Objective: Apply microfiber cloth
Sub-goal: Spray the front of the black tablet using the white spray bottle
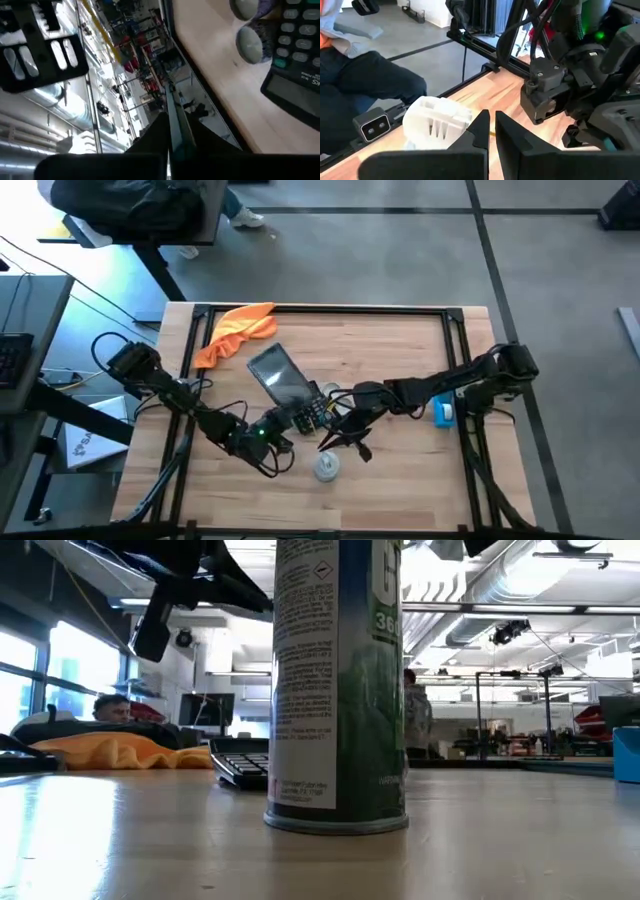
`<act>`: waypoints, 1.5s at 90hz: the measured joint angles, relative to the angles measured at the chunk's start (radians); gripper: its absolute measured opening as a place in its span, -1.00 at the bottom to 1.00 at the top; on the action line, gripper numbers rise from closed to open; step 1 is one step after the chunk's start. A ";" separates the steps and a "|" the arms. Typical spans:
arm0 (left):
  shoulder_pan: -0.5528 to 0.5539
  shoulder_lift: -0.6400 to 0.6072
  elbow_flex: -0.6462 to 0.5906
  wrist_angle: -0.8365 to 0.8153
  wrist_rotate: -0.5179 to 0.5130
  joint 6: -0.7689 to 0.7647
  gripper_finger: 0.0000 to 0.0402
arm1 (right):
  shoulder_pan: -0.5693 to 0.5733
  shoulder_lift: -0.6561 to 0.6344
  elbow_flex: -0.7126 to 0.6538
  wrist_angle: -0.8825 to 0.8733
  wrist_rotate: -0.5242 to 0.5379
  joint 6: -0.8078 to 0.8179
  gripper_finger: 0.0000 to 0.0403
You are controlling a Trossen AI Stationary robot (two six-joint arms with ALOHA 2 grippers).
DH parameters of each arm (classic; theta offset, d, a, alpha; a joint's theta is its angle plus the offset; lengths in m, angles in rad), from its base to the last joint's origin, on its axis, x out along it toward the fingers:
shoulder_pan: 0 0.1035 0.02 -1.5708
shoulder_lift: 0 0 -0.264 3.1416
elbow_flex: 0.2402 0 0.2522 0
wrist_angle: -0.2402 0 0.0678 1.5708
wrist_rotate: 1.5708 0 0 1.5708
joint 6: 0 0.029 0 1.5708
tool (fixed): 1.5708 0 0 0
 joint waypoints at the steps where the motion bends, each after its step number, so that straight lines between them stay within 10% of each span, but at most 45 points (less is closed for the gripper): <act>1: -0.001 0.000 0.000 -0.003 -0.001 -0.004 -0.96 | 0.000 0.000 0.000 -0.001 0.000 0.000 -1.00; 72: 0.010 0.155 -0.001 0.198 0.063 0.151 -0.96 | 0.000 -0.001 0.000 -0.041 0.000 -0.001 -1.00; 135: 0.011 0.153 -0.001 0.410 0.378 0.213 -0.96 | 0.000 0.000 -0.001 -0.033 0.001 0.008 -1.00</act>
